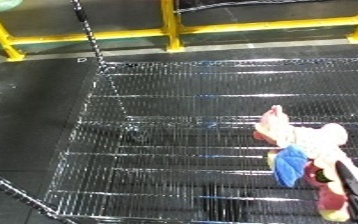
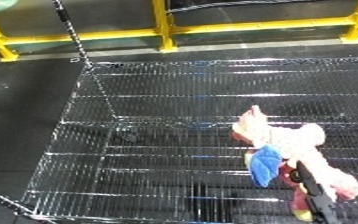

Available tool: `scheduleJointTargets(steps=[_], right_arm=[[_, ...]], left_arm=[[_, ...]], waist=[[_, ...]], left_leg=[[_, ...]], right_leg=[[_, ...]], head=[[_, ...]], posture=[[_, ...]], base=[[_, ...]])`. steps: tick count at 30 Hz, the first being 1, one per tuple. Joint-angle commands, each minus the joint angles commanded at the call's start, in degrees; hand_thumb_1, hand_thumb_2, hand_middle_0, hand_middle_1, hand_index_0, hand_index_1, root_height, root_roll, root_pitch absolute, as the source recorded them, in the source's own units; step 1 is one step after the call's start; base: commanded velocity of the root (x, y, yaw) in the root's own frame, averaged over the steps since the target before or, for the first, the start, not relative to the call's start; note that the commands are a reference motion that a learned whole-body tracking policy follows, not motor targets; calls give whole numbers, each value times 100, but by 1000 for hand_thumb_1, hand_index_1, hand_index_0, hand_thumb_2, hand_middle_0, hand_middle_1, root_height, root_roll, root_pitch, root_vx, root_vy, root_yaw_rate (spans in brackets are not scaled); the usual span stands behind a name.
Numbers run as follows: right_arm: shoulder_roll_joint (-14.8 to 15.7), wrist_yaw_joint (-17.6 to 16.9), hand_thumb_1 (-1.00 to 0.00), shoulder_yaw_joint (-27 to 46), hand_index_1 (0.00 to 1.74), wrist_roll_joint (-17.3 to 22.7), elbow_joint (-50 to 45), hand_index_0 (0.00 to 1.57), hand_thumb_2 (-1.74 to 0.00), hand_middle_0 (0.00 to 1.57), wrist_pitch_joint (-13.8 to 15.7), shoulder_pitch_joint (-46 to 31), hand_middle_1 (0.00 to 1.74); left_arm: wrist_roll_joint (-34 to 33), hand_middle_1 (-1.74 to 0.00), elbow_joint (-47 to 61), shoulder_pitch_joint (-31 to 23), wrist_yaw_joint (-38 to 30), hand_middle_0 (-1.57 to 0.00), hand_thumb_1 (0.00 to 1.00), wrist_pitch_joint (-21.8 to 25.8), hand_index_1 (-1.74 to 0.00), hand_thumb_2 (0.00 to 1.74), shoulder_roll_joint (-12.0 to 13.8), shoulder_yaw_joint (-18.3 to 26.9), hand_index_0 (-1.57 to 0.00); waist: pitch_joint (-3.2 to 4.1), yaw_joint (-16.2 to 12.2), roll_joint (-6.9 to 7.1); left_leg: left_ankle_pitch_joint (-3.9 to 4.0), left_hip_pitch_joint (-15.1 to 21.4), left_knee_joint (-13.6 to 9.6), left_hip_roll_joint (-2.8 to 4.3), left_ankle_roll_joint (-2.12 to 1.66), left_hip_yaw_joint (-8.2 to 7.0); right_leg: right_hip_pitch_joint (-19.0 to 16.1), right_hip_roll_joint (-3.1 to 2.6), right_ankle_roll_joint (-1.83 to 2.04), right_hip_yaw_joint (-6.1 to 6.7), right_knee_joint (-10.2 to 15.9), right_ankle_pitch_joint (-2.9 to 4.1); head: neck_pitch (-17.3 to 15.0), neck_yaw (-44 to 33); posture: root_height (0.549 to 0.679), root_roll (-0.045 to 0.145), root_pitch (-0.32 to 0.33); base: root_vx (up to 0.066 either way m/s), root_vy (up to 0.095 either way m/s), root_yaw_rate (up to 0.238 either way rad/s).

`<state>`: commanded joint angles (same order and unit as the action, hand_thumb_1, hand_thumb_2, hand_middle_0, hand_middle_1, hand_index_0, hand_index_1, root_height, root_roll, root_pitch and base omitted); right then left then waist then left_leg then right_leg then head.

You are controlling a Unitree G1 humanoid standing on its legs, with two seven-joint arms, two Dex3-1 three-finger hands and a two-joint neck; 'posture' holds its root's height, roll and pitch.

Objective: Pick up the object and place it into the box

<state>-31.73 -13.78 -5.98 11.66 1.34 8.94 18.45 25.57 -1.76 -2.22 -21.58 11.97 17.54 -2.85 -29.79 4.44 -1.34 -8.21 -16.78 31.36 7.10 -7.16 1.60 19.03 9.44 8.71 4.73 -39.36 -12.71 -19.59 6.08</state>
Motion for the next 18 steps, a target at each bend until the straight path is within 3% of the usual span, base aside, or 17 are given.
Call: scheduleJointTargets(steps=[8,18], right_arm=[[-856,-34,0,-145,0,-199,457,0,0,0,-226,691,0],[-1926,-49,0,-859,0,-279,1860,0,0,0,-545,2079,0]], left_arm=[[206,-1740,87,-187,54,-1570,1000,36,-1740,1740,93,-49,-1570],[436,-1740,73,-311,190,-1570,1000,107,-1740,1740,308,-347,-1570]], waist=[[0,10,8],[0,84,-120]], left_leg=[[2,-43,8,27,-24,-28],[41,-161,15,23,-67,-44]], right_leg=[[105,-28,-1,41,-20,28],[299,-23,-10,100,-52,59]], head=[[-227,1019],[-258,2324]], posture=[[637,49,-106],[636,53,-85]], base=[[5,-18,-31],[18,-17,-24]])
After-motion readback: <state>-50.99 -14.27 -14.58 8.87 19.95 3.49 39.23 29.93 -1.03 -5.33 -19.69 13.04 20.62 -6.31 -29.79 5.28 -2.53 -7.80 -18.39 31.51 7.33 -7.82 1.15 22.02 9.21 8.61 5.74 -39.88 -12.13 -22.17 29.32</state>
